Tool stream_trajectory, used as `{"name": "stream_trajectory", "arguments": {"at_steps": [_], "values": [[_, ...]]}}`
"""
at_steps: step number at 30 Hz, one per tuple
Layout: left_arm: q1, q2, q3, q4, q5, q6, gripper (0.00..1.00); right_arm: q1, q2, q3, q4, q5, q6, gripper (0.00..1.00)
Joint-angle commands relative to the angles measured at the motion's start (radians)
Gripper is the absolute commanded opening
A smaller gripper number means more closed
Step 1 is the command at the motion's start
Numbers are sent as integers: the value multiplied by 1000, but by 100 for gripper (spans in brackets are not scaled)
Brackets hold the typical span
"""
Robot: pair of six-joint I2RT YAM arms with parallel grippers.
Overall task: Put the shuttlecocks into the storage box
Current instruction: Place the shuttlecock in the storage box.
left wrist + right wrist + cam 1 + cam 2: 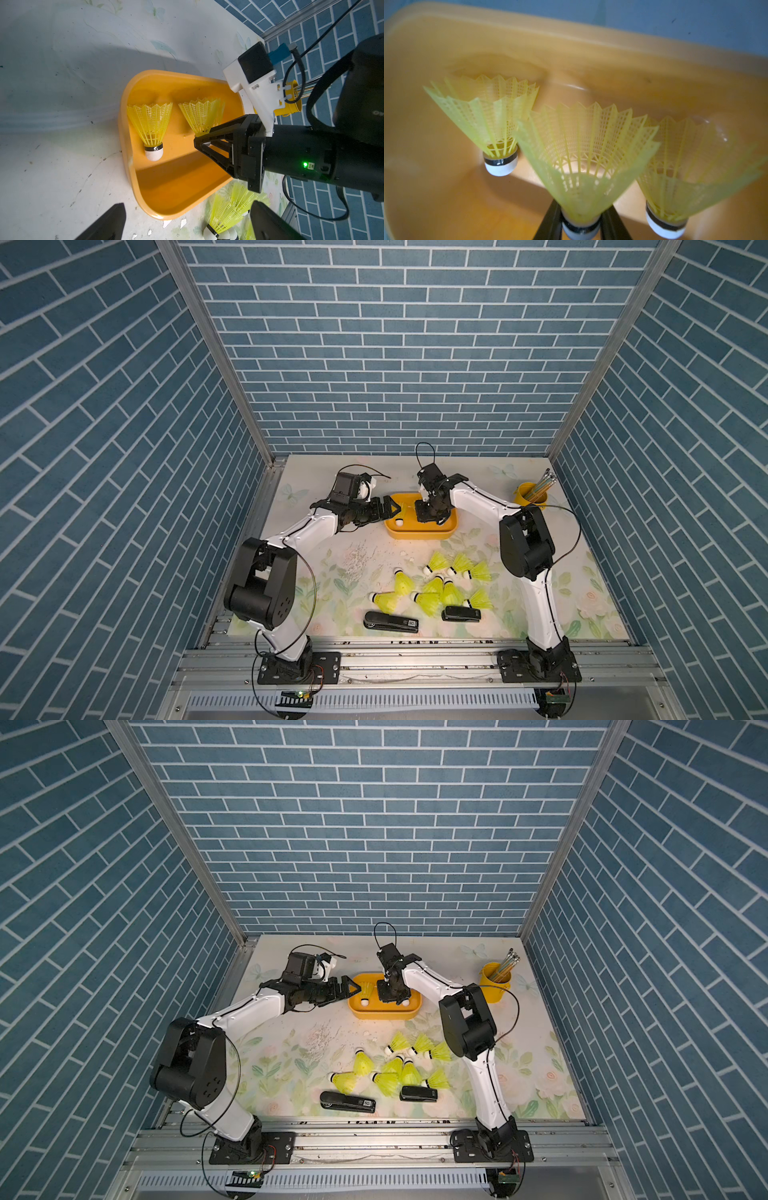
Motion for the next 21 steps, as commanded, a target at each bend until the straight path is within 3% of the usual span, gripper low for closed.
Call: {"name": "stream_trajectory", "arguments": {"at_steps": [1, 21], "values": [[4, -9, 5, 1, 7, 15, 100, -5, 6, -23, -21, 38, 0, 19], [4, 20, 34, -24, 51, 47, 100, -22, -45, -98, 35, 55, 62, 20]]}}
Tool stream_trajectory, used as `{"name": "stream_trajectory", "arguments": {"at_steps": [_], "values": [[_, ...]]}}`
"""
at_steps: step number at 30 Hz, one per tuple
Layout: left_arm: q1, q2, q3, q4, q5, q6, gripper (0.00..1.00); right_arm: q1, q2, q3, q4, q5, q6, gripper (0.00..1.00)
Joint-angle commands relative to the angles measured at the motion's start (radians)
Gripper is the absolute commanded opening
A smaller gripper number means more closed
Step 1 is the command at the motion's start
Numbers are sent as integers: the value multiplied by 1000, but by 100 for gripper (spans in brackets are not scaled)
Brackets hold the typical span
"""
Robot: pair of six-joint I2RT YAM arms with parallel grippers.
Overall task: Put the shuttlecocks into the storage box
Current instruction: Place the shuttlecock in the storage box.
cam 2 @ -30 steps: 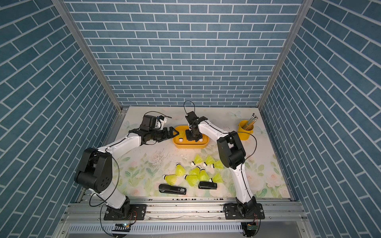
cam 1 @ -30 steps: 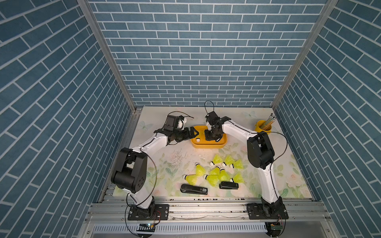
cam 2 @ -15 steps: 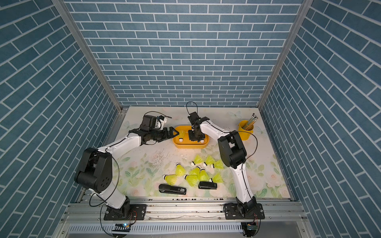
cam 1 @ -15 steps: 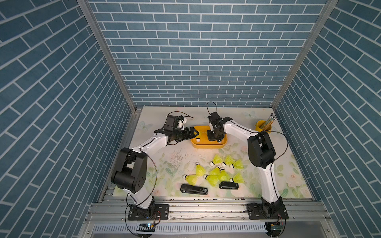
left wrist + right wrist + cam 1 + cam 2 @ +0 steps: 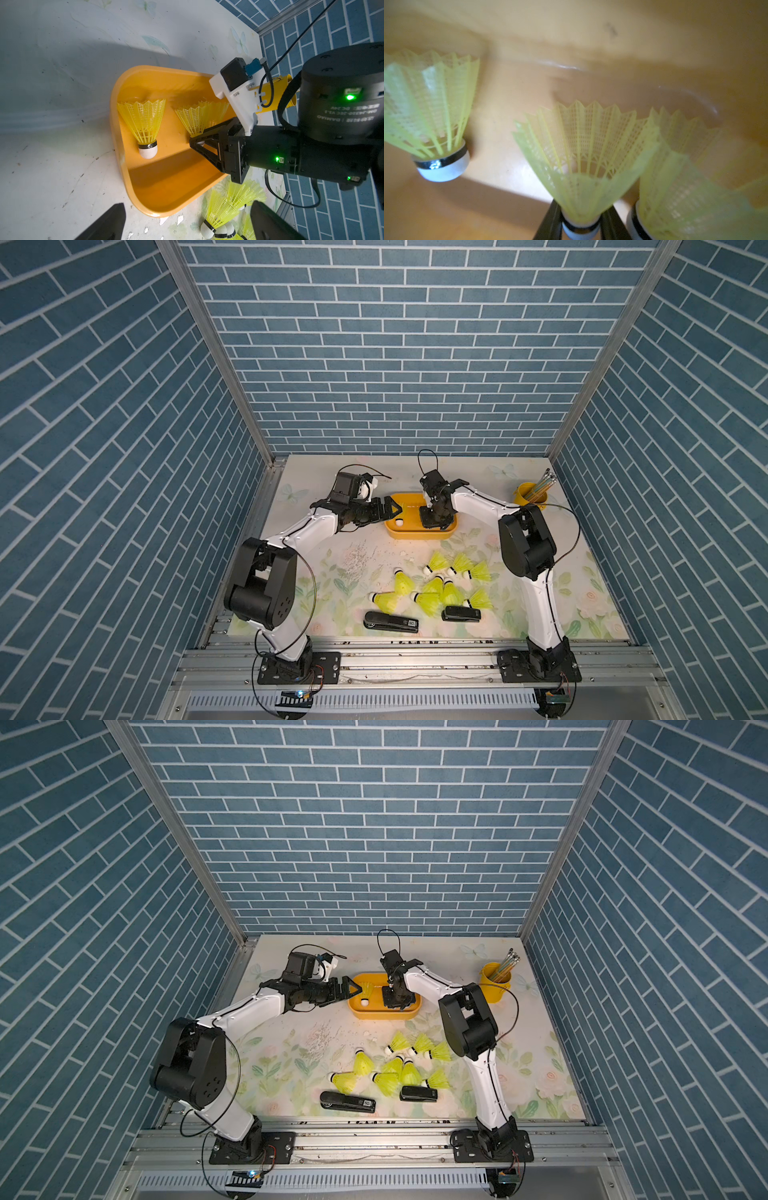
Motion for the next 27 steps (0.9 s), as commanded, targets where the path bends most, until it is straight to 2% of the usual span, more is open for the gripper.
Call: {"name": "stream_trajectory", "arguments": {"at_steps": [1, 17, 27], "values": [[4, 19, 27, -13, 17, 27, 100, -11, -38, -13, 12, 6, 39, 20], [3, 13, 15, -8, 13, 26, 100, -18, -62, -37, 55, -18, 97, 39], [3, 4, 9, -9, 8, 23, 100, -19, -95, -38, 50, -18, 111, 42]]}}
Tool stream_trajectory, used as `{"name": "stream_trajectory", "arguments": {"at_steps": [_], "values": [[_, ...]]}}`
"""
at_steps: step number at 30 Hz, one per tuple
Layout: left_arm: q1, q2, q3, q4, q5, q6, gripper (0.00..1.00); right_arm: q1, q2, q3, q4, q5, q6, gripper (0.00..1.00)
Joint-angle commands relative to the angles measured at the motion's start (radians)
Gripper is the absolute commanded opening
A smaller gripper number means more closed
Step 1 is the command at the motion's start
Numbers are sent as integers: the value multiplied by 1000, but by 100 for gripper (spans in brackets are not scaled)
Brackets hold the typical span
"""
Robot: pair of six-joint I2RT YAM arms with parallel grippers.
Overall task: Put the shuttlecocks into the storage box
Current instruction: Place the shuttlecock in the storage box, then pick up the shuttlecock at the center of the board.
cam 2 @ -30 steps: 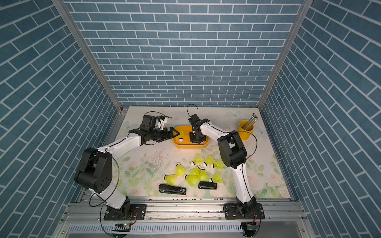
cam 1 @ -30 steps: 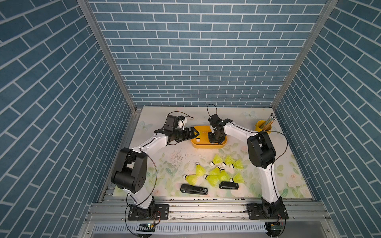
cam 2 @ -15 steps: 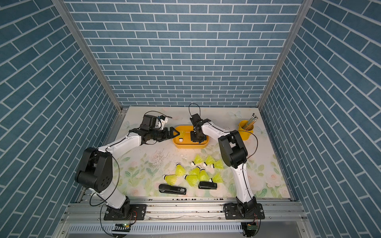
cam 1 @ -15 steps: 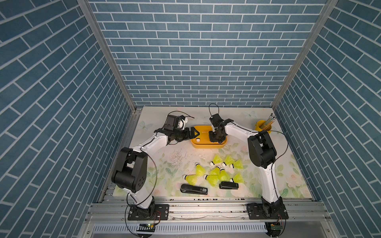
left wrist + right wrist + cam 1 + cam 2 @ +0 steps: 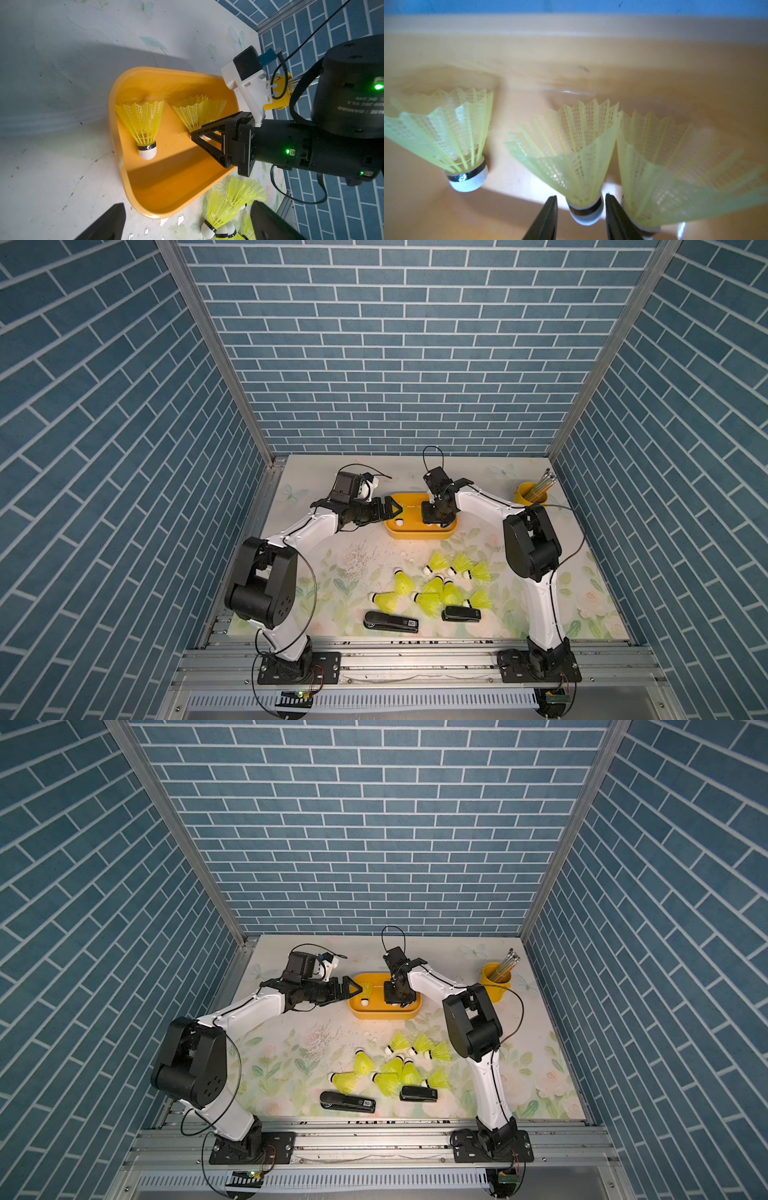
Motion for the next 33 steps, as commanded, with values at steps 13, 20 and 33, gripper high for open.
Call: {"name": "stream_trajectory", "arguments": {"at_steps": [13, 20, 33], "values": [[3, -52, -28, -15, -16, -13, 100, -4, -147, -33, -6, -26, 36, 46], [-21, -111, -56, -58, -38, -23, 99, 1, -236, -72, -6, -33, 33, 48], [-147, -248, -134, -261, -150, 127, 94, 99, -510, -292, -7, 20, 29, 54]]}}
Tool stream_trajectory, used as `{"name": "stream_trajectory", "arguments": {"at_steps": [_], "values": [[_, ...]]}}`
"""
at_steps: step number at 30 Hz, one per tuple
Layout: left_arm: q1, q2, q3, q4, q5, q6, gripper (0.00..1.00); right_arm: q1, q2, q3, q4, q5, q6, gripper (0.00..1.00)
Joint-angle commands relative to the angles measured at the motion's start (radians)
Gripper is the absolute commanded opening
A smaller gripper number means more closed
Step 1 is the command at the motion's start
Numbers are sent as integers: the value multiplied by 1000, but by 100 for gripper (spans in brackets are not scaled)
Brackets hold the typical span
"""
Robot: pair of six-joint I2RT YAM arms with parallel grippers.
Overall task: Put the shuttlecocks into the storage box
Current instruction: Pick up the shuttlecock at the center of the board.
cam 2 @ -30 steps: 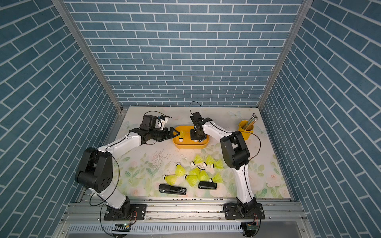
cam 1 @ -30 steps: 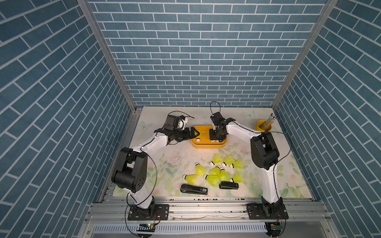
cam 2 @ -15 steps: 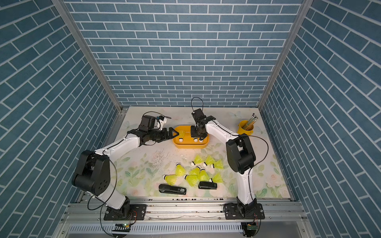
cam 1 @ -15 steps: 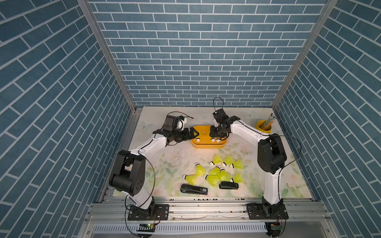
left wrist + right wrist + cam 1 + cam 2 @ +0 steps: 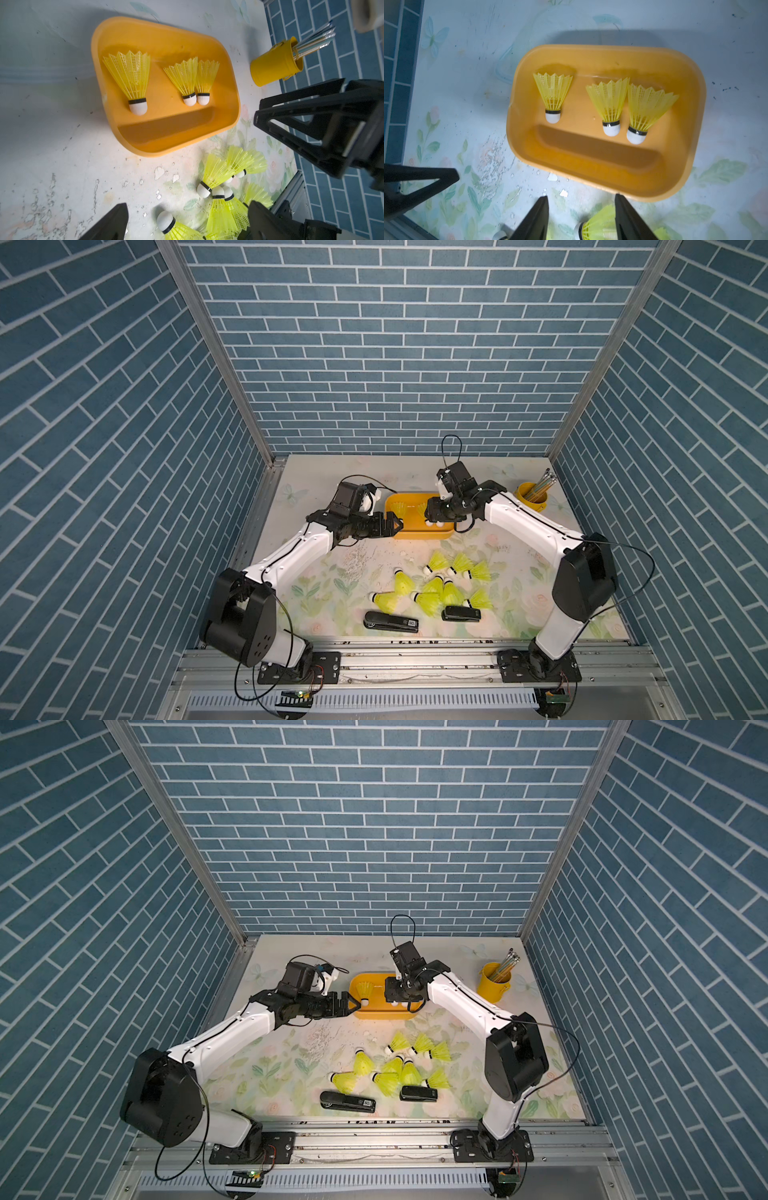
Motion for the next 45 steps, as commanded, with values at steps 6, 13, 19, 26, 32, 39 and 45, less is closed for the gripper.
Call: {"name": "stream_trajectory", "arguments": {"at_steps": [6, 13, 19, 26, 32, 39, 45], "values": [[-151, -41, -54, -127, -109, 207, 89, 65, -235, -209, -4, 33, 65, 56], [-246, -30, -86, -32, -124, 266, 89, 83, -462, -419, -13, -85, 101, 83], [-274, 6, -112, 66, -153, 284, 87, 84, -619, -537, -85, -104, 155, 100], [-316, 79, -95, 120, -210, 306, 81, 83, -744, -619, -122, -87, 239, 100], [-358, 136, -91, 154, -274, 305, 75, 83, -775, -686, -114, -95, 267, 100], [-410, 177, -80, 181, -342, 296, 66, 80, -772, -706, -95, -83, 276, 100], [-443, 221, -49, 172, -386, 306, 61, 79, -769, -712, -86, -80, 279, 100]]}}
